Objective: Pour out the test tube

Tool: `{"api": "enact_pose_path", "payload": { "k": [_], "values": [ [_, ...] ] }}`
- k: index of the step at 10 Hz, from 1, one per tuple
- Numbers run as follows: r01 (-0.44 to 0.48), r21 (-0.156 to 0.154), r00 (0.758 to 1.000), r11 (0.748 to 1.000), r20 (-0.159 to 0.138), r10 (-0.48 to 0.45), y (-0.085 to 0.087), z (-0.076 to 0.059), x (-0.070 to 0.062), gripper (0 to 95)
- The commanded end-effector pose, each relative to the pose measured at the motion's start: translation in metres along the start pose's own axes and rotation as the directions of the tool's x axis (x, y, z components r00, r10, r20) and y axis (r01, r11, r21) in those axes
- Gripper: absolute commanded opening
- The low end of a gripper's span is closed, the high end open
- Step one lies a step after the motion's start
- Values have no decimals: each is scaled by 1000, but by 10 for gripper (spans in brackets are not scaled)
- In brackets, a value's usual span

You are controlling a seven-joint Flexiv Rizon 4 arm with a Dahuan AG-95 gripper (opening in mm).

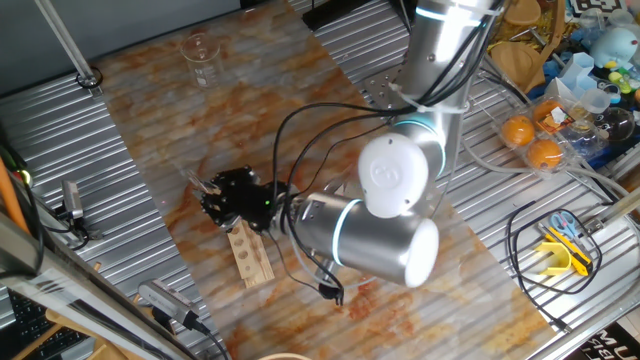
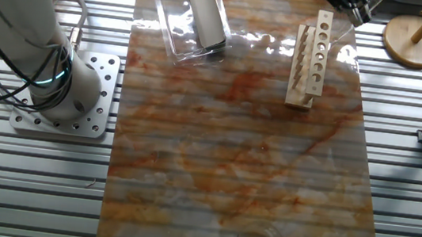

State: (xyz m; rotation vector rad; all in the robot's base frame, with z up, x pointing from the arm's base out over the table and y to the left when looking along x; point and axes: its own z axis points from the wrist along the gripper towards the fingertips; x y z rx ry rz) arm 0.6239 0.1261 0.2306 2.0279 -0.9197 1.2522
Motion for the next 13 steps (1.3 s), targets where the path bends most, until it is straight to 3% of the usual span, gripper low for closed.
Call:
{"api": "enact_pose_path", "payload": {
  "k": [1, 7, 13],
  "values": [
    [-16, -14, 1000, 1000, -12, 16, -1, 2, -4, 0],
    [-21, -15, 1000, 1000, -10, 21, -1, 14, -18, 0],
    [-28, -37, 1000, 999, -12, 28, -6, 10, -25, 0]
  ]
}}
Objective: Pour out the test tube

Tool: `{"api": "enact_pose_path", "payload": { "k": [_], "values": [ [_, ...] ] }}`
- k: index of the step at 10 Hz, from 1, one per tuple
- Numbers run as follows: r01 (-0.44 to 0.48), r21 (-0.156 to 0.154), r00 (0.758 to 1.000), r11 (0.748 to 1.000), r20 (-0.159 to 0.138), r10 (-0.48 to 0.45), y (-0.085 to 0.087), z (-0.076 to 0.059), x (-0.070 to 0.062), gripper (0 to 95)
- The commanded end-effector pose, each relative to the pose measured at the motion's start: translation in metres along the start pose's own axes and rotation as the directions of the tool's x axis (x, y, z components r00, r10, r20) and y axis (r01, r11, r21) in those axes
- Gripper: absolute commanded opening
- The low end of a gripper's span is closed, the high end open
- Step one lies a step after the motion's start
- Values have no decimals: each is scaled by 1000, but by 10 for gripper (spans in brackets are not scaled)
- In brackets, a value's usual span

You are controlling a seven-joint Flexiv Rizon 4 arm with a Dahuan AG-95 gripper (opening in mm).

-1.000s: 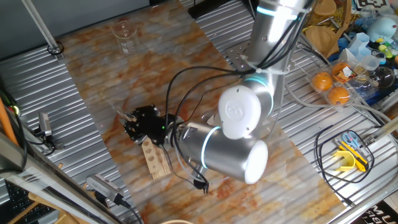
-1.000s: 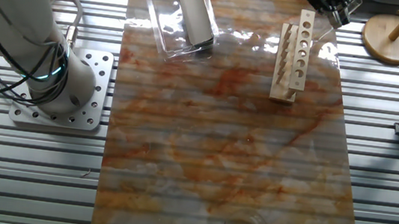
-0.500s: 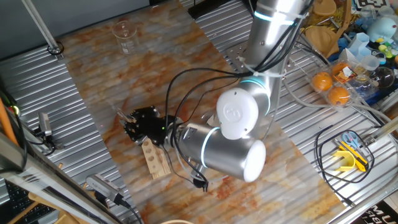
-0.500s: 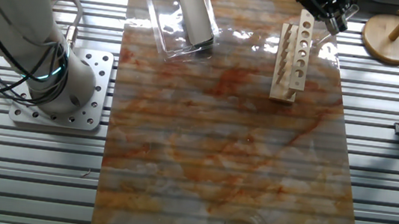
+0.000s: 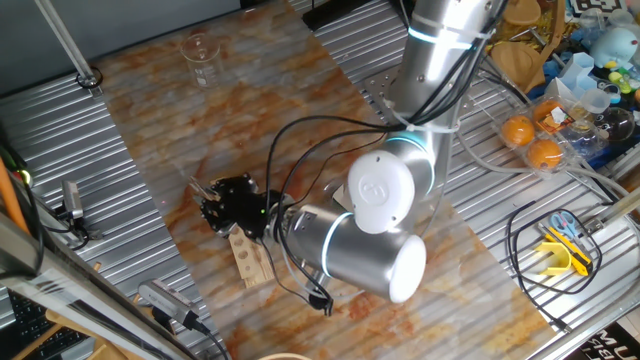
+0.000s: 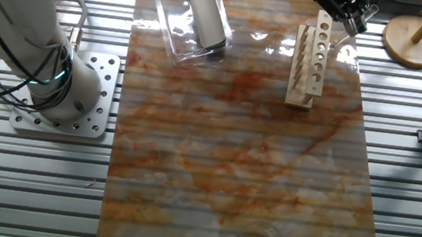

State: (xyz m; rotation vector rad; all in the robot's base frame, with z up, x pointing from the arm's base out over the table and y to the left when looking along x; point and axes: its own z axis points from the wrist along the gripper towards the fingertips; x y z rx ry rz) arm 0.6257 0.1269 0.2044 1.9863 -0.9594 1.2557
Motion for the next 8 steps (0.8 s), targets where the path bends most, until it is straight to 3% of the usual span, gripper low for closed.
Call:
{"api": "enact_pose_path", "payload": {
  "k": [1, 8],
  "values": [
    [2, -11, 1000, 1000, 0, -2, -2, -2, -3, 0],
    [4, -32, 1000, 999, 1, -4, -5, 1, -19, 0]
  ]
}}
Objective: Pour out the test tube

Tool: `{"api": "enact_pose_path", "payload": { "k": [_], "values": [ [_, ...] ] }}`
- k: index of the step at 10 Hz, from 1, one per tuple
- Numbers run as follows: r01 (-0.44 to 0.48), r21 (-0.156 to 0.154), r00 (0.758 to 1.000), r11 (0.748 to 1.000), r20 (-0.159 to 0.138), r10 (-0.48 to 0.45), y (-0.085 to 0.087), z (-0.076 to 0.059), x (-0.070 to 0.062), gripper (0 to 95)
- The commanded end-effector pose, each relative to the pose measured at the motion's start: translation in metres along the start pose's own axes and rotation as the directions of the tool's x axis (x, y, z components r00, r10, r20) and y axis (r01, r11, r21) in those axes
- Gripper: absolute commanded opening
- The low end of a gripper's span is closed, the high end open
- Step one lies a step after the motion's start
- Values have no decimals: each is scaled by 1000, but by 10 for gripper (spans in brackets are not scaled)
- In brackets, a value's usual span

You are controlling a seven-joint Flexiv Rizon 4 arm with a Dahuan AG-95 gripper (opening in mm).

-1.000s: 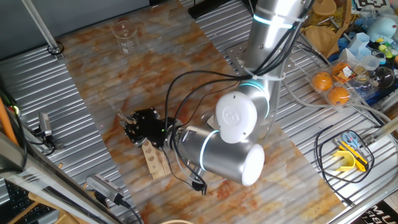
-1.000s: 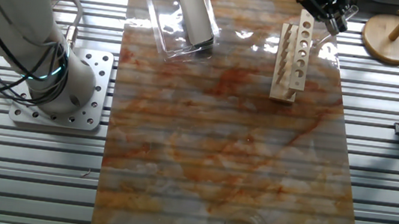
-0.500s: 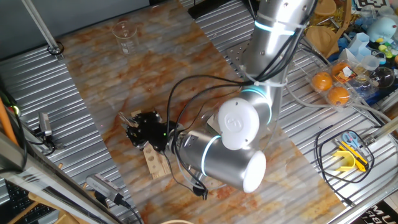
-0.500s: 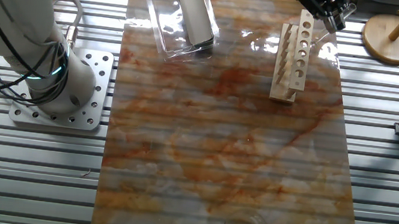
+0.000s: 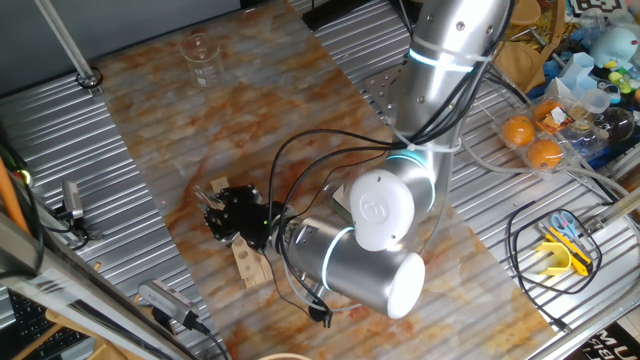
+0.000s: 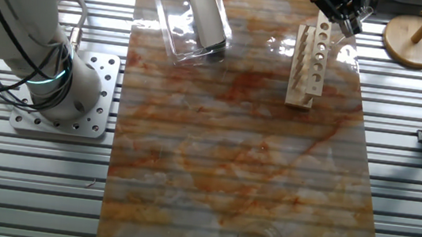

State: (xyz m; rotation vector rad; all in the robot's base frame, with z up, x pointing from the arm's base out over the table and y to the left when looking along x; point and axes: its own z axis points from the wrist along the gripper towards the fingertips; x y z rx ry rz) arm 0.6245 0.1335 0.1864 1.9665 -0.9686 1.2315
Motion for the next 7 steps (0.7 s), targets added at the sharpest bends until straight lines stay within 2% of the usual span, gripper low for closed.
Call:
{"api": "enact_pose_path", "payload": {
  "k": [1, 4, 7],
  "values": [
    [2, -9, 1000, 1000, -2, -2, 0, 1, -2, 0],
    [4, -17, 1000, 1000, -17, -4, 1, 1, -6, 0],
    [4, -25, 1000, 1000, -17, -4, 0, 1, -9, 0]
  ]
}}
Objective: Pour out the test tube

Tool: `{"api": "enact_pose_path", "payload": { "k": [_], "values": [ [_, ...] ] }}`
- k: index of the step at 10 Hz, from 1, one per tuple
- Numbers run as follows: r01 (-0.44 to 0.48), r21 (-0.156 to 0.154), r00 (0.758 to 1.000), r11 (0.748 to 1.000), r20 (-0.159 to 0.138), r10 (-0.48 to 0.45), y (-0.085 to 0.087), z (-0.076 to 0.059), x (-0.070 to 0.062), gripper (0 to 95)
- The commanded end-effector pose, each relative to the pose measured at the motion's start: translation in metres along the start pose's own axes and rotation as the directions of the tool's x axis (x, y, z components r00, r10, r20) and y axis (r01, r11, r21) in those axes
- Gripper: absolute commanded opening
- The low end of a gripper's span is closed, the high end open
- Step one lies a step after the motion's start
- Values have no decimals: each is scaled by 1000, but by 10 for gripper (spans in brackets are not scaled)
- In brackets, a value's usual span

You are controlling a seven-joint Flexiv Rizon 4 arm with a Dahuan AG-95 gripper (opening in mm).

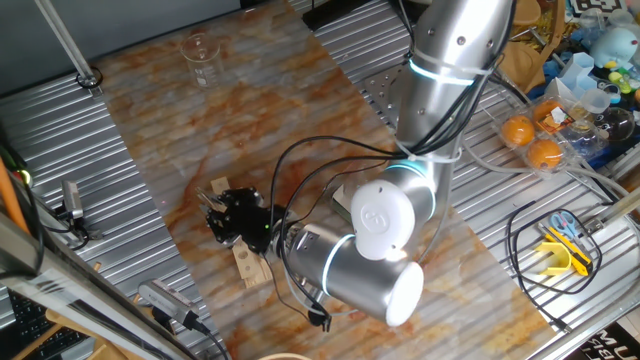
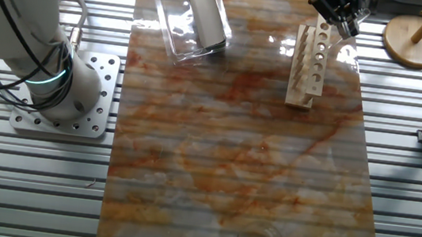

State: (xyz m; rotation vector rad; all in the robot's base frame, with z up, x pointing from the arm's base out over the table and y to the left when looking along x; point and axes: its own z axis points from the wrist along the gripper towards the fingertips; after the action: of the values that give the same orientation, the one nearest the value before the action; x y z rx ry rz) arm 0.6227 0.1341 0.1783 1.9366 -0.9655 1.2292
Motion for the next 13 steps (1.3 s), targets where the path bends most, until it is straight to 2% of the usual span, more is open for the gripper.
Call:
{"api": "enact_pose_path", "payload": {
  "k": [1, 5, 8, 13],
  "values": [
    [10, -6, 1000, 1000, -3, -10, 0, -3, -3, 0],
    [12, -9, 1000, 1000, -12, -12, 4, 0, -9, 0],
    [23, -19, 1000, 1000, -8, -23, 5, -1, -7, 0],
    [21, -20, 1000, 1000, -13, -21, 9, 1, -11, 0]
  ]
}}
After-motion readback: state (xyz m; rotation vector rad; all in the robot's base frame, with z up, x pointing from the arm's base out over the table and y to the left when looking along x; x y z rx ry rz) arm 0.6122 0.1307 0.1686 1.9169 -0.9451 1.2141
